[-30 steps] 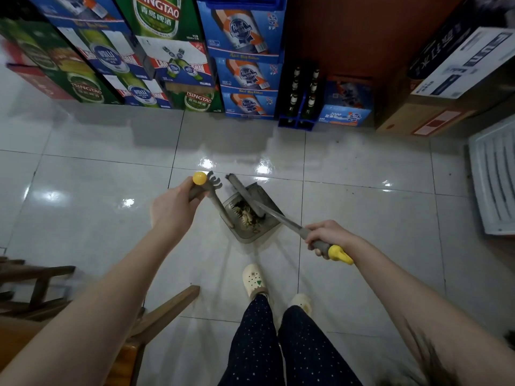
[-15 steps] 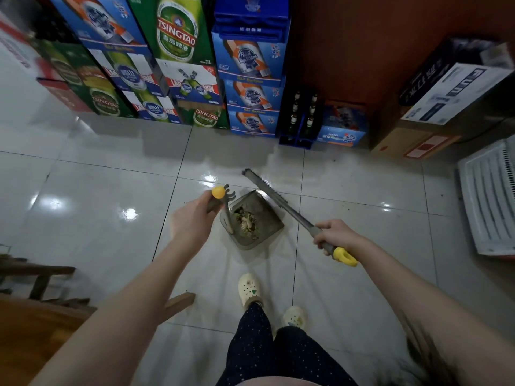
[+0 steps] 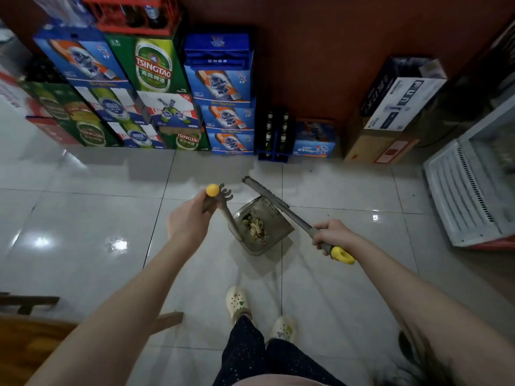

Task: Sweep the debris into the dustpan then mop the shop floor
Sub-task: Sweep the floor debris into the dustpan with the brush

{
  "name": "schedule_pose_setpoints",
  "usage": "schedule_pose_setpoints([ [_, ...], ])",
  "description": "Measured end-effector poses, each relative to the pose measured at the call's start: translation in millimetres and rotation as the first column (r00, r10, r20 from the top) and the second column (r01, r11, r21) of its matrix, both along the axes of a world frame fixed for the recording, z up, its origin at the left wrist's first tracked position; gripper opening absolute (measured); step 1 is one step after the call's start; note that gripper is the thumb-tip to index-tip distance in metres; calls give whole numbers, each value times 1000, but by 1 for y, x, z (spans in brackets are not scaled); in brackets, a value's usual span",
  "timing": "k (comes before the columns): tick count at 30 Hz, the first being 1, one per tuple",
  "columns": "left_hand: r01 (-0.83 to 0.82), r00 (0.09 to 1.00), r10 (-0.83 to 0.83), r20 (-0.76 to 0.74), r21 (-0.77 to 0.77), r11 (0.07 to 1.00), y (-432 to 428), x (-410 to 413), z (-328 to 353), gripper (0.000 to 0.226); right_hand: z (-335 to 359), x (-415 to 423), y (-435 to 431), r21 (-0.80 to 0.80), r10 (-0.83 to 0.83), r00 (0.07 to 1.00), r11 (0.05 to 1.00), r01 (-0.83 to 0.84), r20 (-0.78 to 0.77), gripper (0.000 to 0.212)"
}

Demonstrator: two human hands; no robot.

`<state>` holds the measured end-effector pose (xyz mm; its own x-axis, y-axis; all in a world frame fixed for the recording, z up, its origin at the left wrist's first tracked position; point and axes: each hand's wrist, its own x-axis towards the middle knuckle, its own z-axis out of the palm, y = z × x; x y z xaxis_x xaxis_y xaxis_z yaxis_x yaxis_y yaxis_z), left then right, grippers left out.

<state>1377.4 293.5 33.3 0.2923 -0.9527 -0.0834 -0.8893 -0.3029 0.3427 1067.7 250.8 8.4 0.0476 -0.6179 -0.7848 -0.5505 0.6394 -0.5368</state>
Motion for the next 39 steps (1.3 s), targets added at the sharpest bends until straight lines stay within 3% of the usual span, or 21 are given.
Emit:
schedule_pose_setpoints([
  [13, 222, 972, -215, 99, -69, 973, -29, -80, 26, 29, 15, -102, 33, -59, -155, 988, 986, 154, -20, 59],
  [20, 398, 913, -387, 129, -79, 914, -72, -119, 33, 24, 18, -138, 38, -85, -330, 944, 941, 328, -3, 53],
  [28, 600, 800, -594, 88, -85, 796, -137, -168, 45, 26, 41, -163, 35, -75, -560, 825, 822, 564, 67, 47],
  [39, 759, 647, -762, 28, -115, 641, -208, -228, 56, 30, 65, -166, 35, -67, -810, 577, 574, 816, 101, 48],
])
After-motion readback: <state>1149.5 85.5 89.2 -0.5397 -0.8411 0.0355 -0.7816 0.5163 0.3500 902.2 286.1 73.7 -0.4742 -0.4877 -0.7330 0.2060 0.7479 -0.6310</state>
